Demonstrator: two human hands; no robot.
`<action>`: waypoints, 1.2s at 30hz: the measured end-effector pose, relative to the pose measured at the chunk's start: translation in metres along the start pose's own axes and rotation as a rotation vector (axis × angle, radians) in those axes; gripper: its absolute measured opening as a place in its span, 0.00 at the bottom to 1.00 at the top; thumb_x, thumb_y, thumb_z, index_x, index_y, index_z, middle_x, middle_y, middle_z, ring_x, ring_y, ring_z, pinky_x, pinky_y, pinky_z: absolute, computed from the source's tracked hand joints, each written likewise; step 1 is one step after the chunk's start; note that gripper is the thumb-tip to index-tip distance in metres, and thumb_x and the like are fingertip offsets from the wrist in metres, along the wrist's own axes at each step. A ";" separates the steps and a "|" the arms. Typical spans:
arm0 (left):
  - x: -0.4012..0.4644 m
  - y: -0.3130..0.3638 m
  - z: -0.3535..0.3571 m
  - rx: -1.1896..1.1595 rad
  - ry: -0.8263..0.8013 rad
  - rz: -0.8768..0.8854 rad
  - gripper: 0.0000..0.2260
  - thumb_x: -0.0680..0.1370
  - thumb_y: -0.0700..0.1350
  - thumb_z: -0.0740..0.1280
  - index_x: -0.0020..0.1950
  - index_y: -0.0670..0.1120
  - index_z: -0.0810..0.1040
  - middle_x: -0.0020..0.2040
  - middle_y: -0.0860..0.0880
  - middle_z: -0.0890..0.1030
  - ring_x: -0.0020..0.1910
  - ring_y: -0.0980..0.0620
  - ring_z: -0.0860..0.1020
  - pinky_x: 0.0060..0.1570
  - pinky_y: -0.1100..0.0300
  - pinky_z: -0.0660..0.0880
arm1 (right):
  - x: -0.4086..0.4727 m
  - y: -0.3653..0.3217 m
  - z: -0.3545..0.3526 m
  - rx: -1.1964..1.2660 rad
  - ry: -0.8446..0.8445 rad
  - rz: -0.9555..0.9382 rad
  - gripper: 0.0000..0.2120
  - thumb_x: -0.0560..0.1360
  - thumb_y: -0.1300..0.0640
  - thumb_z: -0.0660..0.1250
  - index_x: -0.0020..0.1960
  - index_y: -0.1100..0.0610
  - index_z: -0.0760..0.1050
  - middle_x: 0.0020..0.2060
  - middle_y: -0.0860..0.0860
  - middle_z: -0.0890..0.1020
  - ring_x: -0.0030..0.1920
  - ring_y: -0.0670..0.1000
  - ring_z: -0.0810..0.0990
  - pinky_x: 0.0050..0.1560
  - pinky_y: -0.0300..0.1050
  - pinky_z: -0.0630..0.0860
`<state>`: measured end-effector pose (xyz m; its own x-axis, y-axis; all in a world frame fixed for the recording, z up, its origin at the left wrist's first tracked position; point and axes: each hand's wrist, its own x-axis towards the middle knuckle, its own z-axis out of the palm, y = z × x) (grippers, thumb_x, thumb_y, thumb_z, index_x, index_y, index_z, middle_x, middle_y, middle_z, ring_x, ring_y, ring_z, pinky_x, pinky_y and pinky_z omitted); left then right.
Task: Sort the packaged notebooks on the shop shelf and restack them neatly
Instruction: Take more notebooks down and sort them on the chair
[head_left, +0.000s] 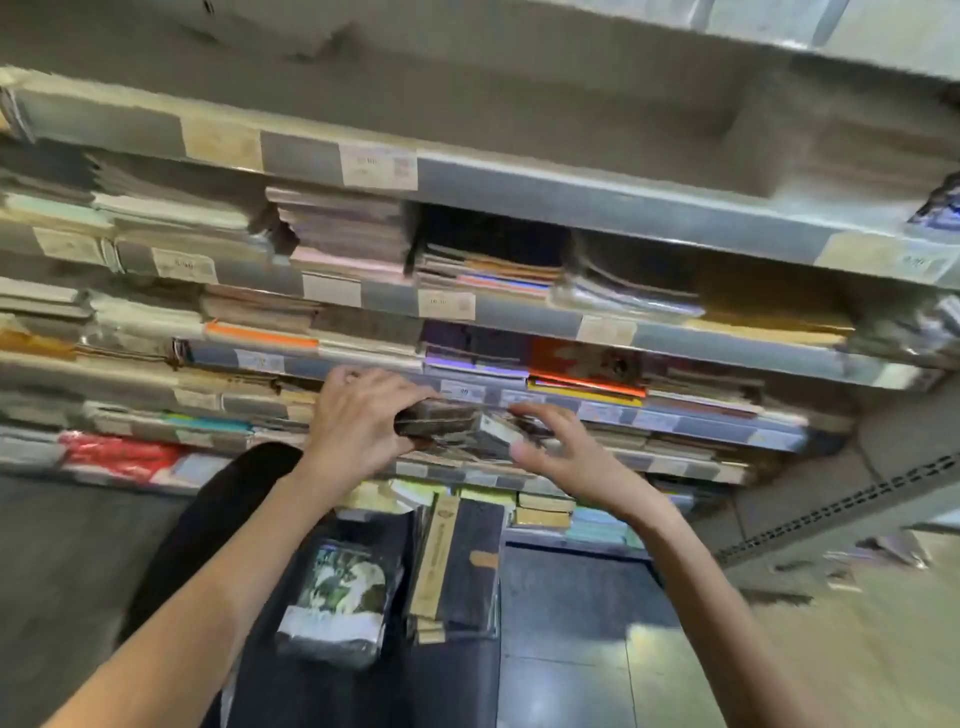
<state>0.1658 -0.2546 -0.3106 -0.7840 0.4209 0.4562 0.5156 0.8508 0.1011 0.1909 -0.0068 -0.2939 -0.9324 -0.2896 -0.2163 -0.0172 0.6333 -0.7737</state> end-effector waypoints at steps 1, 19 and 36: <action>-0.008 0.000 0.015 -0.005 -0.033 -0.019 0.29 0.49 0.45 0.83 0.49 0.48 0.83 0.42 0.50 0.84 0.41 0.48 0.81 0.44 0.55 0.59 | 0.005 0.015 0.013 0.016 -0.027 0.027 0.30 0.70 0.40 0.64 0.69 0.49 0.64 0.66 0.48 0.65 0.68 0.47 0.63 0.64 0.39 0.61; -0.116 0.008 0.223 -0.092 -0.215 -0.288 0.16 0.68 0.57 0.73 0.53 0.54 0.81 0.45 0.56 0.82 0.46 0.52 0.78 0.49 0.56 0.58 | 0.053 0.194 0.165 0.259 0.017 0.203 0.34 0.56 0.35 0.74 0.60 0.39 0.69 0.59 0.45 0.60 0.68 0.50 0.60 0.71 0.45 0.62; -0.243 0.020 0.271 -0.254 -0.804 -0.300 0.35 0.70 0.74 0.44 0.66 0.57 0.73 0.66 0.59 0.73 0.64 0.55 0.72 0.64 0.55 0.56 | 0.014 0.274 0.258 0.240 -0.006 0.260 0.32 0.60 0.50 0.78 0.62 0.54 0.74 0.59 0.50 0.61 0.67 0.51 0.63 0.71 0.49 0.62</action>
<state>0.2726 -0.2544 -0.6592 -0.8544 0.3661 -0.3687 0.2358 0.9055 0.3528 0.2663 -0.0224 -0.6619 -0.8923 -0.1456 -0.4273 0.3062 0.5002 -0.8099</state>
